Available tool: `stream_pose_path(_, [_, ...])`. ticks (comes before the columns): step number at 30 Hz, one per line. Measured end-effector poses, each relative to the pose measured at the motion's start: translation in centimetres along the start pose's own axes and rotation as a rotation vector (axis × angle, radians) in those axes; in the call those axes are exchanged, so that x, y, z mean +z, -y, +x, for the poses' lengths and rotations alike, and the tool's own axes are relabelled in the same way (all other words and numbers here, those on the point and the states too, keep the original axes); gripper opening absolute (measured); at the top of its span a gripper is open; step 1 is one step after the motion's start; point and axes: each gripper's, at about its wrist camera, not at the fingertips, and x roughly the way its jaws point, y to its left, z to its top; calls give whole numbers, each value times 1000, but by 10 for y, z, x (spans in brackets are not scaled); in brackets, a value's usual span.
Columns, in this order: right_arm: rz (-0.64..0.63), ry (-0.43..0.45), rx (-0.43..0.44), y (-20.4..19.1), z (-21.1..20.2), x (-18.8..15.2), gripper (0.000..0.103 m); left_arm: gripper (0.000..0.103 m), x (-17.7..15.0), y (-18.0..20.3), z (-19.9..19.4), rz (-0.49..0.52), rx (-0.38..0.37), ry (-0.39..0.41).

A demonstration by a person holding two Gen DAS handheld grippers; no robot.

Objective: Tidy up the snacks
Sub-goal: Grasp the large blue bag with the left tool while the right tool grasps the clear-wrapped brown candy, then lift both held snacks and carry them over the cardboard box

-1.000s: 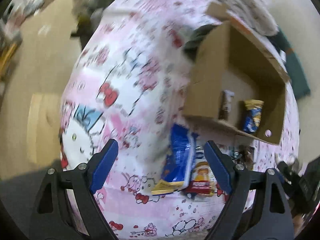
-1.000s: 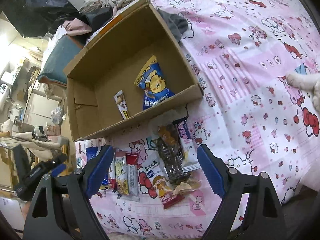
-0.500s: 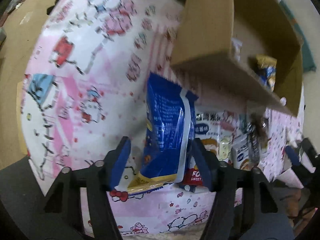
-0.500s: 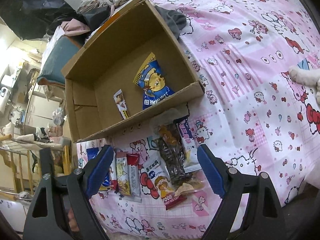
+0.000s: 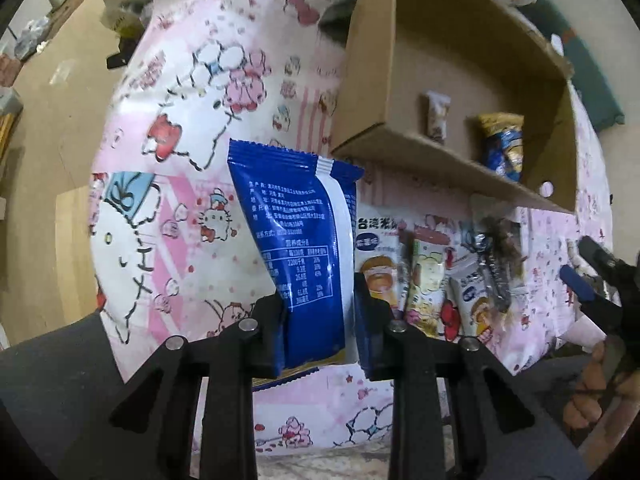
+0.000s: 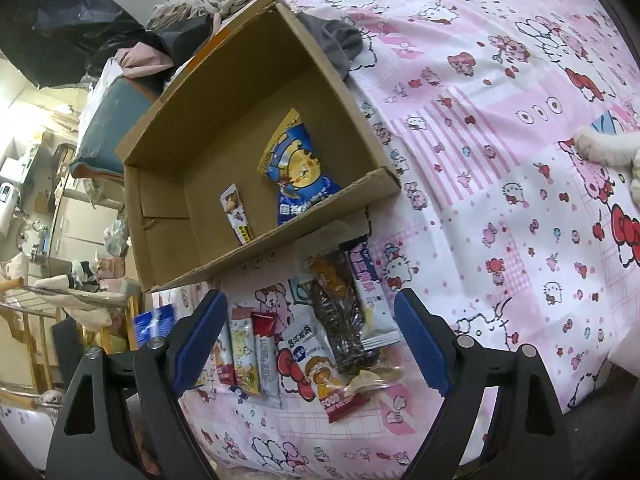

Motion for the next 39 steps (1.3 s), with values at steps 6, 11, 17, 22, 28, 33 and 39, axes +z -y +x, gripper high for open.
stream_pose_path(6, [-39,-47,-82,2,16,0,61,23,1,-4,-7,-1,-15,18])
stream_pose_path(11, [-149,-98,-115,-18,38,-1,53,23,4,8,-10,27,-19,59])
stream_pose_path(17, [-376,-102,-226,-51,65,0,50,23,3,17,-5,54,-20,55])
stream_pose_path(22, [-455,-166,-267,-58,94,-4,36,23,5,19,-1,58,-17,58])
stream_pose_path(28, [-463,-165,-198,-61,84,-11,16,23,6,22,-3,63,-15,70])
stream_pose_path(33, [-405,-153,-67,-61,52,-20,16,23,6,25,-7,81,-6,92])
stream_pose_path(39, [-418,-120,10,-69,26,-35,16,23,2,24,-9,91,26,115])
